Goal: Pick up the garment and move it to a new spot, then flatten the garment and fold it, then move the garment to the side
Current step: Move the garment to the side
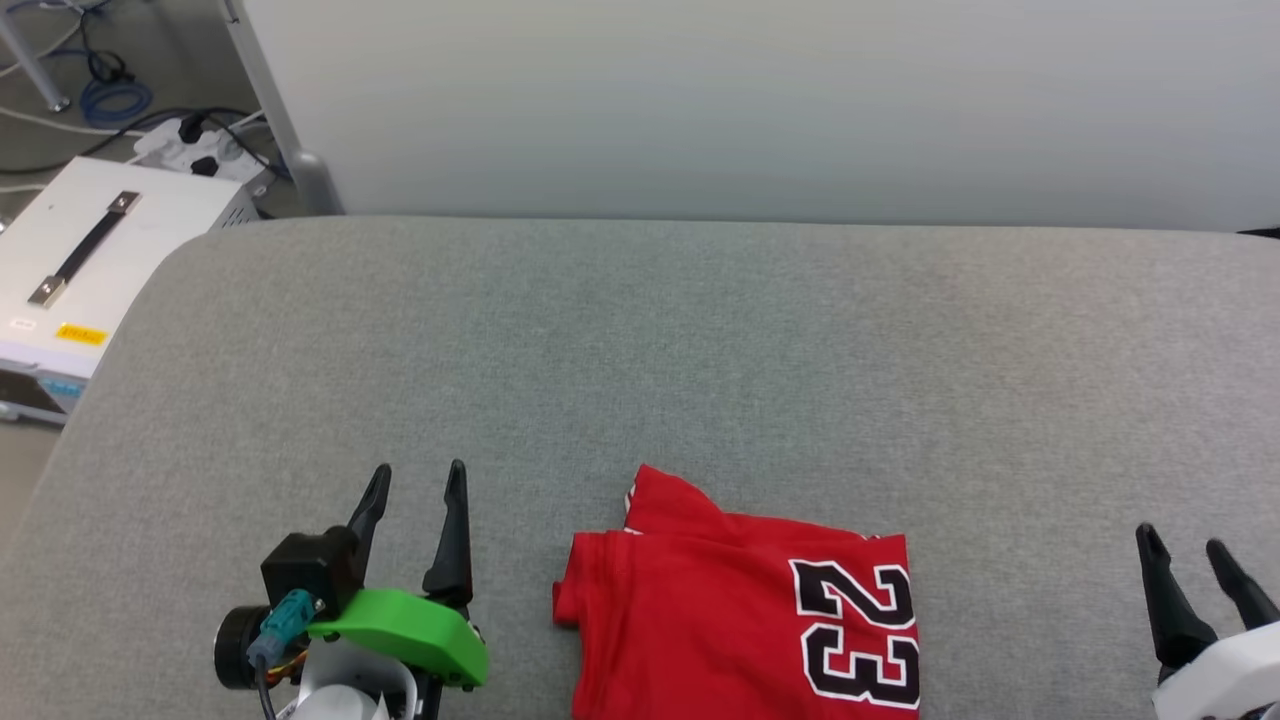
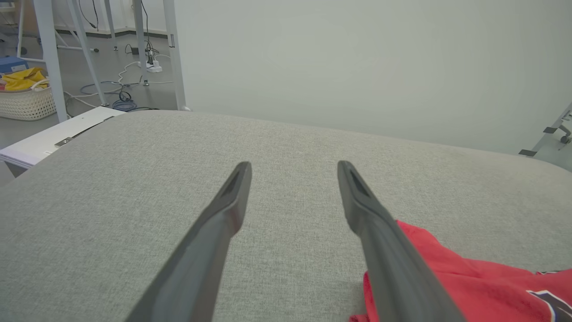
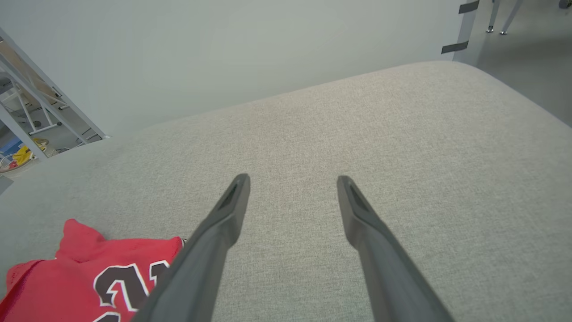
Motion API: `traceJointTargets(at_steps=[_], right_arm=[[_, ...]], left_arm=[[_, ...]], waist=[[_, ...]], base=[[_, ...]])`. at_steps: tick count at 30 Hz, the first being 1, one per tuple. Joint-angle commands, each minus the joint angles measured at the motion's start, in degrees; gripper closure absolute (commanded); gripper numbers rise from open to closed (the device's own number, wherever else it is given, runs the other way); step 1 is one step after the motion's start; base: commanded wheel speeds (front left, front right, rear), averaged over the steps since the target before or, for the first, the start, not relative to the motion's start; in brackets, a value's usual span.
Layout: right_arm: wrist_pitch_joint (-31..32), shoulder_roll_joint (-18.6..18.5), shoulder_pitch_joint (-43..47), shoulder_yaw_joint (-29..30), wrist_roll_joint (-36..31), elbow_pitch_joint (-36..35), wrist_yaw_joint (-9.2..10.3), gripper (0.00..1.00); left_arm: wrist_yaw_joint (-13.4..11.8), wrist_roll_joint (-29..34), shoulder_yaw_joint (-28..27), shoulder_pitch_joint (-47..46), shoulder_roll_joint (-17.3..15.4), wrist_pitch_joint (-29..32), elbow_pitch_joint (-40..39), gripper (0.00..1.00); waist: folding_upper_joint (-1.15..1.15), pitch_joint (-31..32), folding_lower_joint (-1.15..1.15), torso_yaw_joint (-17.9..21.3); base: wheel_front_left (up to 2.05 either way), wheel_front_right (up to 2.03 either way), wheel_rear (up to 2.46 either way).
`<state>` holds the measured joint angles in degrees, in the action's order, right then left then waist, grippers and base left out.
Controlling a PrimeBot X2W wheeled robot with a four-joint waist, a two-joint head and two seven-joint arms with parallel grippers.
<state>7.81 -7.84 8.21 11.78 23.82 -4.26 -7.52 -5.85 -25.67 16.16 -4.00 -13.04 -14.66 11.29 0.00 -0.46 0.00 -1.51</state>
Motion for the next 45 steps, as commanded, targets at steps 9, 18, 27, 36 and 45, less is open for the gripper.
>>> traceJointTargets(at_steps=[9,18,27,36,45], right_arm=[[15.6,-4.9,0.7,-7.4,17.5,5.4,0.03,0.0],[21.1,-5.6,-3.2,-17.7,24.5,9.3,0.03,0.0],[23.3,-5.8,-6.4,-23.4,28.5,14.9,0.03,0.0],[23.7,-7.6,-8.2,-25.1,29.7,16.1,0.03,1.0],[23.2,-11.8,-10.8,-23.3,25.1,13.0,0.03,1.0]], left_arm=[[0.5,1.9,-1.0,-3.6,1.9,-0.3,-1.1,0.0],[1.7,3.6,-1.6,-6.2,3.5,-0.3,-1.0,0.0],[2.6,4.9,-2.3,-7.1,4.6,-0.3,-1.0,0.0],[3.4,5.8,-3.5,-6.7,5.6,-0.3,-0.1,0.0],[4.1,6.2,-4.8,-4.7,5.2,-0.3,0.1,0.0]], waist=[[0.0,-5.4,0.0,-3.8],[0.0,-8.8,0.0,-5.5],[0.0,-10.6,0.0,-6.6],[0.0,-9.4,0.0,-6.4],[0.0,-5.6,0.0,-1.8]], base=[[0.0,0.0,0.0],[0.0,0.0,0.0],[0.0,0.0,0.0],[0.0,0.0,0.0],[0.0,0.0,0.0]])
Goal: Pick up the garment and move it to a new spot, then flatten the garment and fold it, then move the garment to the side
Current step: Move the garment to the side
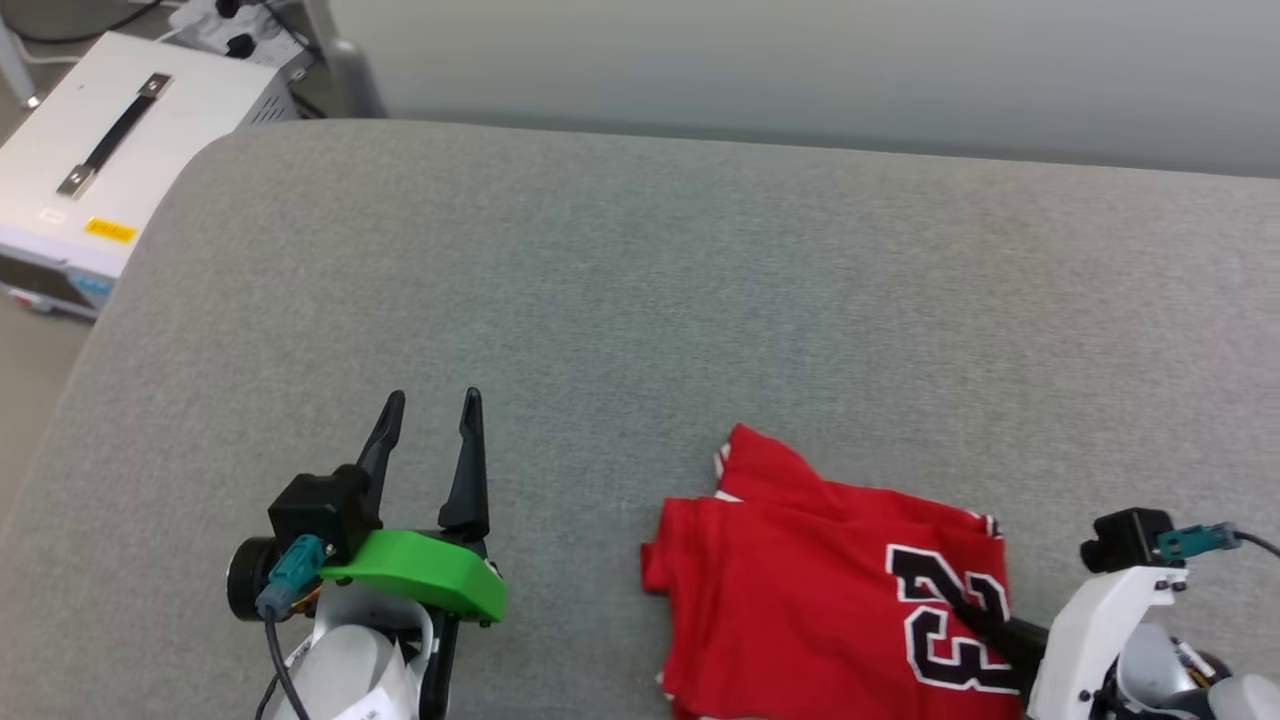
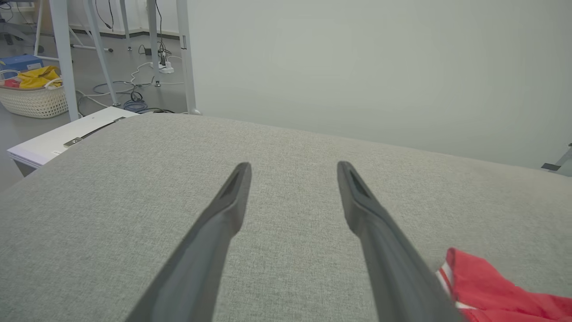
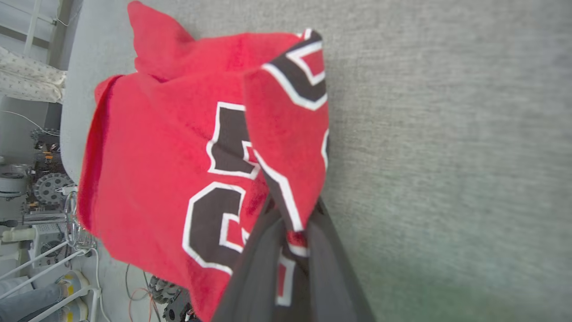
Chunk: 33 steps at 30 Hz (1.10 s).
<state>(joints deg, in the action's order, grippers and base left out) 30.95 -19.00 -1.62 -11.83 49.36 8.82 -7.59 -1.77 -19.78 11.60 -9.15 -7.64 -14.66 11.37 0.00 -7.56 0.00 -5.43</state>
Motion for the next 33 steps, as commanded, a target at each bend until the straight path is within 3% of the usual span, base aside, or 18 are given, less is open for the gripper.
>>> traceJointTargets(at_steps=[1,6,13,21,27,33], right_arm=[[0.5,-1.2,-1.0,0.6,-1.4,-0.6,0.1,1.0],[3.3,-3.6,-1.0,2.3,-4.8,-2.4,0.1,1.0],[6.0,-4.8,-3.4,3.4,-8.3,-3.7,0.1,1.0],[1.9,-5.2,-12.0,2.6,-11.2,0.0,0.1,1.0],[-4.5,-6.5,-21.4,1.5,-15.9,7.5,0.1,1.0],[-11.2,-9.1,-31.2,2.0,-19.7,18.2,0.1,1.0]], left_arm=[[0.0,0.3,-0.5,0.6,-0.2,-0.3,-0.1,0.0],[-0.2,1.2,-0.7,1.1,0.1,-0.3,-1.1,0.0],[-0.8,1.8,-1.4,1.4,-0.6,-0.3,-2.4,0.0],[-1.3,3.7,-0.8,-1.3,-2.4,1.0,-5.9,0.0],[-1.9,5.8,0.4,-4.2,-3.8,4.0,-10.3,0.0],[-1.5,8.5,3.0,-8.5,-4.6,7.1,-14.3,0.0]], waist=[[0.0,1.6,0.0,3.2],[0.0,1.3,0.0,8.5],[0.0,-1.4,0.0,19.3],[0.0,-7.1,0.0,29.1],[0.0,-12.4,0.0,32.8],[0.0,-18.3,0.0,33.1]], base=[[0.0,0.0,0.0],[0.0,0.0,0.0],[0.0,0.0,0.0],[0.0,0.0,0.0],[0.0,0.0,0.0],[0.0,0.0,0.0]])
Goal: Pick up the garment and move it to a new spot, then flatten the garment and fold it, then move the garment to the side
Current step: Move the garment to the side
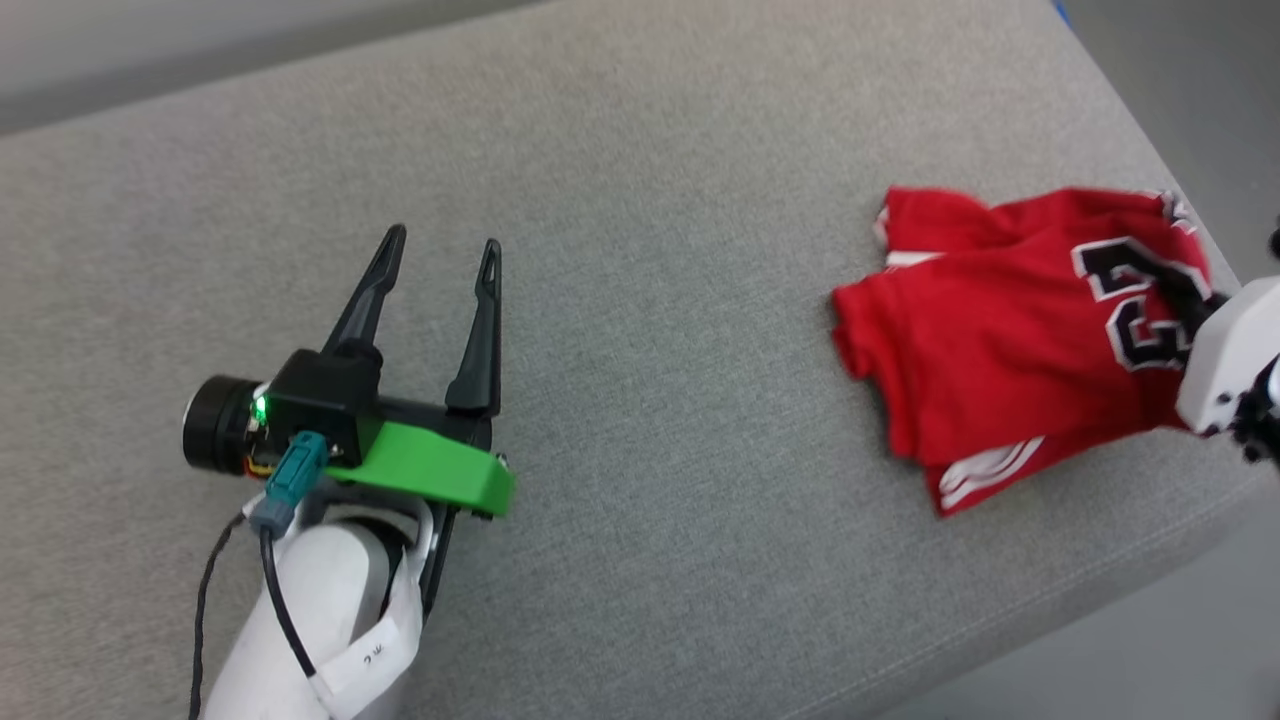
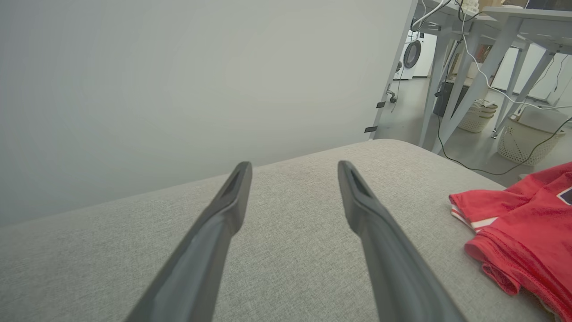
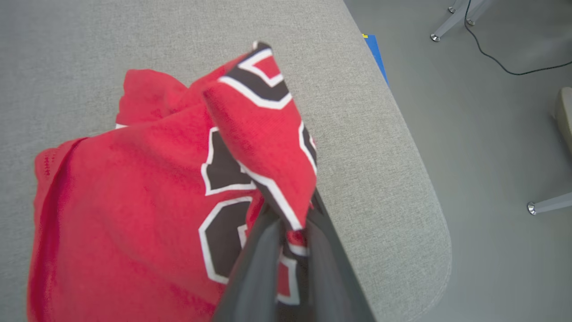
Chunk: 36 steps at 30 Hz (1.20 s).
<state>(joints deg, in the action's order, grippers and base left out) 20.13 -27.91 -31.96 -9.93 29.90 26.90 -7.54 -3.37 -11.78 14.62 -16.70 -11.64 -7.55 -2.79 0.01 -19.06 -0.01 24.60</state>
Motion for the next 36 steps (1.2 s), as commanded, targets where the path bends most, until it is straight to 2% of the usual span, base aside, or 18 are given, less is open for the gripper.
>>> traceJointTargets(at_steps=[1,13,22,23,24,25,26,30,36], right_arm=[[-1.7,-0.8,-2.7,0.1,-0.9,2.1,0.05,1.0],[-14.9,-6.6,-19.4,5.2,-5.2,23.3,0.05,1.0],[-23.2,-6.2,-24.6,6.4,-7.0,34.8,0.05,1.0],[-24.1,-6.2,-24.9,6.9,-7.4,36.2,0.05,0.89],[-25.0,-6.2,-25.4,7.5,-7.9,38.0,0.05,0.63],[-26.1,-6.3,-25.7,7.8,-8.5,39.1,0.05,0.44],[-27.3,-6.2,-26.0,8.3,-9.2,40.6,0.05,0.0],[-31.7,-6.7,-27.0,10.4,-11.9,44.4,0.05,0.0],[-34.7,-8.3,-25.7,14.6,-14.7,45.9,0.05,0.0]], left_arm=[[0.2,0.9,0.3,-1.7,-0.8,0.6,-0.9,0.0],[1.6,4.0,3.3,-9.5,-2.0,4.5,-6.3,0.0],[1.7,5.0,4.4,-12.8,-2.1,5.3,-7.6,0.0],[1.7,5.0,4.4,-12.9,-2.1,5.3,-7.5,0.0],[1.7,5.0,4.5,-13.0,-2.1,5.2,-7.4,0.0],[1.7,5.0,4.5,-13.0,-2.1,5.1,-7.3,0.0],[1.6,4.9,4.5,-13.0,-2.2,5.0,-7.1,0.0],[1.4,4.5,4.5,-12.7,-2.0,4.2,-6.3,0.0],[1.0,3.1,4.6,-11.2,-1.0,1.7,-4.1,0.0]], waist=[[-0.01,-8.1,0.01,2.9],[-0.01,-17.0,0.01,-1.3],[-0.01,-20.9,0.01,-3.5],[-0.01,-21.0,0.01,-3.6],[-0.01,-21.1,0.01,-3.7],[-0.01,-21.1,0.01,-3.8],[-0.01,-20.9,0.01,-3.9],[-0.01,-19.6,0.01,-4.3],[-0.01,-15.3,0.01,-5.9]], base=[[0.0,0.0,0.0],[0.0,0.0,0.0],[0.0,0.0,0.0],[0.0,0.0,0.0],[0.0,0.0,0.0],[0.0,0.0,0.0],[0.0,0.0,0.0],[0.0,0.0,0.0],[0.0,0.0,0.0]])
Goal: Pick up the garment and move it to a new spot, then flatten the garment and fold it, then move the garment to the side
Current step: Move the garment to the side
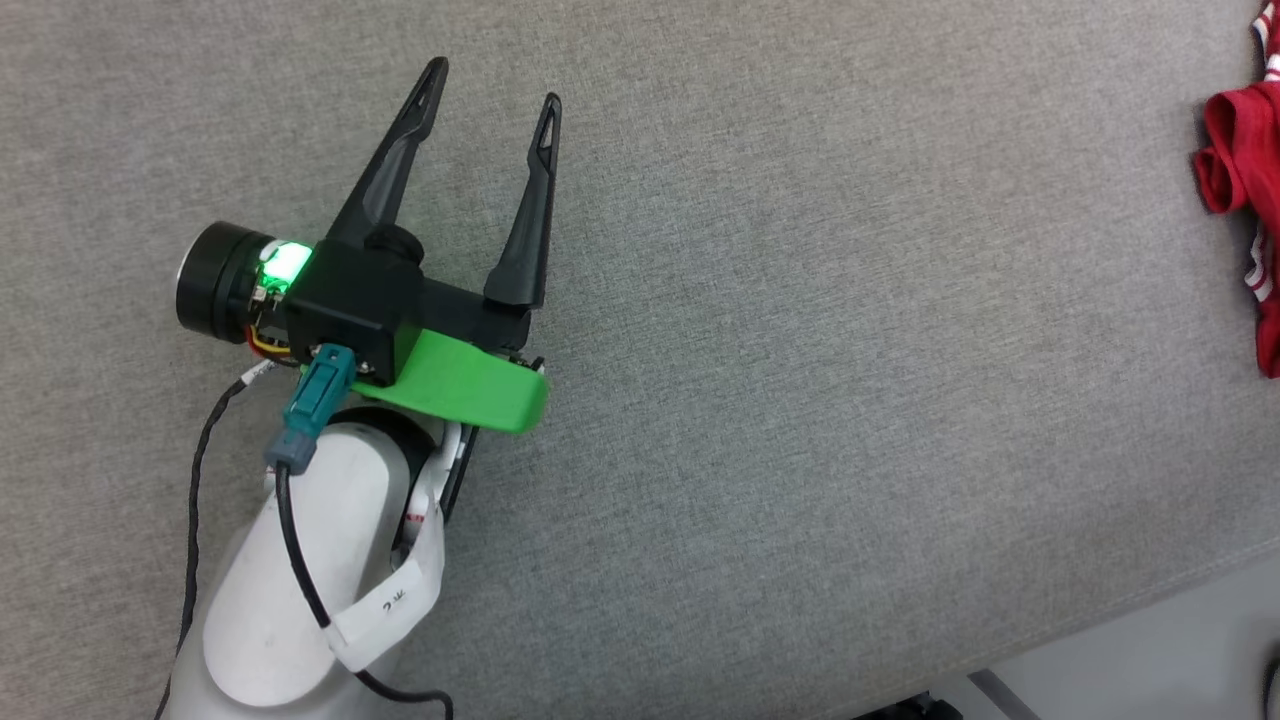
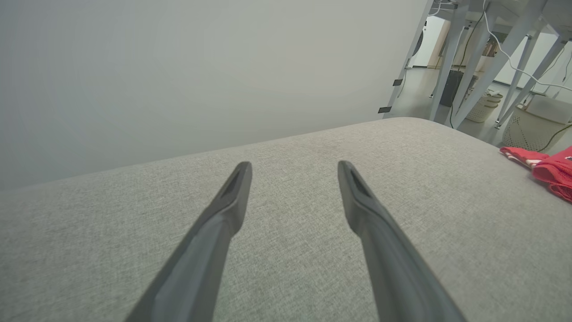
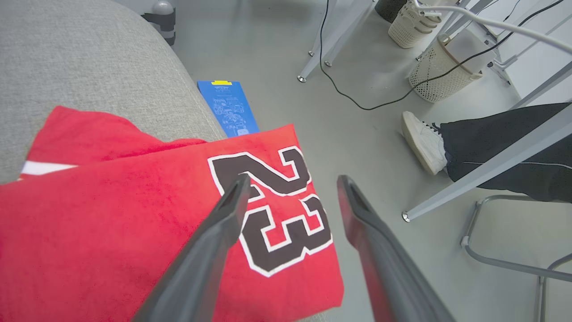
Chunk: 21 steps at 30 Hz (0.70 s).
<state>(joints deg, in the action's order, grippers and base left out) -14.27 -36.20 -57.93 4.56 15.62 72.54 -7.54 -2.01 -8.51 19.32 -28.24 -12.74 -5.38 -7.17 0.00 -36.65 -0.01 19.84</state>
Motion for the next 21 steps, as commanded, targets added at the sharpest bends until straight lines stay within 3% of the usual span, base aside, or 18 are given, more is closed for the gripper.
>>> traceJointTargets(at_steps=[1,5,11,21], right_arm=[[-0.5,-0.2,0.6,0.5,-0.8,0.2,0.05,0.0],[-0.7,-0.2,3.3,2.6,-0.8,-3.5,0.05,0.0],[-0.7,1.4,12.6,5.6,-0.2,-15.1,0.05,0.0],[-0.7,7.9,30.5,13.4,-1.7,-31.7,0.05,0.0]], left_arm=[[-0.4,-0.5,-0.1,0.7,0.3,-0.8,0.7,0.0],[-0.9,-1.9,-0.1,3.0,1.2,-2.9,2.7,0.0],[-1.8,-4.3,-0.6,8.0,2.3,-5.2,5.4,0.0],[-2.4,-8.3,-1.5,15.1,4.1,-8.0,9.7,0.0]], waist=[[0.0,3.0,0.01,-1.4],[0.0,6.9,0.01,-3.0],[0.0,13.3,0.01,-5.6],[0.0,22.2,0.01,-11.0]], base=[[0.0,0.0,0.0],[0.0,0.0,0.0],[0.0,0.0,0.0],[0.0,0.0,0.0]])
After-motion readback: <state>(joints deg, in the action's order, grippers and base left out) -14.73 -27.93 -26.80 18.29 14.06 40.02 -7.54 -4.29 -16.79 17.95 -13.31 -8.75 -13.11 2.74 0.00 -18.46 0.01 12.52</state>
